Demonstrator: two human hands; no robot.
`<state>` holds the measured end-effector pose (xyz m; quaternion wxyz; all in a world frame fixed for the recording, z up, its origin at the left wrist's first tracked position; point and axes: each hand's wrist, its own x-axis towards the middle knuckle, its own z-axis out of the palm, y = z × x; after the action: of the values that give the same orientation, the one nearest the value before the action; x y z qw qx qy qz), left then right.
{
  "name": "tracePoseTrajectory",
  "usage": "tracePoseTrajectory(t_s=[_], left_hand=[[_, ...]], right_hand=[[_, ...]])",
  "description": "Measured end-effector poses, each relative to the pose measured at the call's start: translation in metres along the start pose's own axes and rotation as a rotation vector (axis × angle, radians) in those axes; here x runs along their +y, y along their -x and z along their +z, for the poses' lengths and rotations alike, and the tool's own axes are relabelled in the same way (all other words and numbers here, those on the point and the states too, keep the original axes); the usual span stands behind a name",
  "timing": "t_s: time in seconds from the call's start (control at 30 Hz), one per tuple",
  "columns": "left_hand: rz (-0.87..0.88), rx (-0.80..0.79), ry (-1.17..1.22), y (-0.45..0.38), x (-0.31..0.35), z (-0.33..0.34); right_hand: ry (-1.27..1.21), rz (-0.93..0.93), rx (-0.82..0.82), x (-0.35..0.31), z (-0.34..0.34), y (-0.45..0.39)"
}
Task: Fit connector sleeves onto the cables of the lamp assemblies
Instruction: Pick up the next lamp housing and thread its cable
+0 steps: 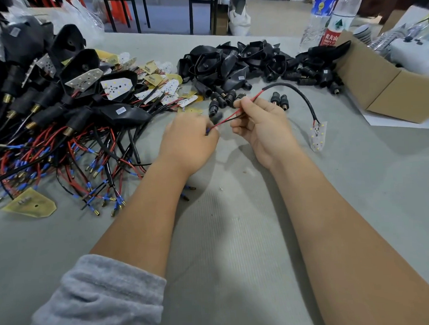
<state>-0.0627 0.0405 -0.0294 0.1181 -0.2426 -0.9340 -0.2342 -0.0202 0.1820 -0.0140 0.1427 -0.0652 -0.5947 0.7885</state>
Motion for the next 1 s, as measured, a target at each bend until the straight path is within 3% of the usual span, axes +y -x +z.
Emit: tracePoseTrajectory(t_s=[0.1, 0.17, 0.3, 0.4, 0.5, 0.63, 0.83, 1.0], left_hand=[[-0.164, 0.06, -0.036, 0.001, -0.005, -0.001], [-0.086, 0.109, 0.135, 0.002, 0.0, -0.003], [0.057, -0.045, 0.284, 0.004, 0.012, -0.004], [0.012, -0.112, 0.171, 0.006, 0.014, -0.002], [-0.039, -0.022, 0.168, 0.005, 0.016, 0.0], [-0.223, 0.164, 0.473, 0.002, 0.01, -0.002], [-0.549, 0.358, 0.911, -0.013, -0.005, -0.005], [-0.634, 0.382, 1.072, -0.016, -0.013, 0.001]], right_hand=[[0.163, -0.025, 0.053, 0.003, -0.004, -0.003], [0.3, -0.035, 0.046, 0.005, 0.0, -0.001], [0.431, -0.032, -0.022, 0.002, 0.01, 0.005], [0.756, 0.038, -0.004, -0.013, 0.013, 0.005], [1.012, -0.056, 0.106, -0.029, 0.025, -0.006], [0.979, -0.207, 0.276, -0.046, 0.034, -0.044], [1.328, 0.012, 0.123, -0.024, 0.032, -0.14], [1.332, -0.085, 0.076, -0.008, 0.052, -0.202]])
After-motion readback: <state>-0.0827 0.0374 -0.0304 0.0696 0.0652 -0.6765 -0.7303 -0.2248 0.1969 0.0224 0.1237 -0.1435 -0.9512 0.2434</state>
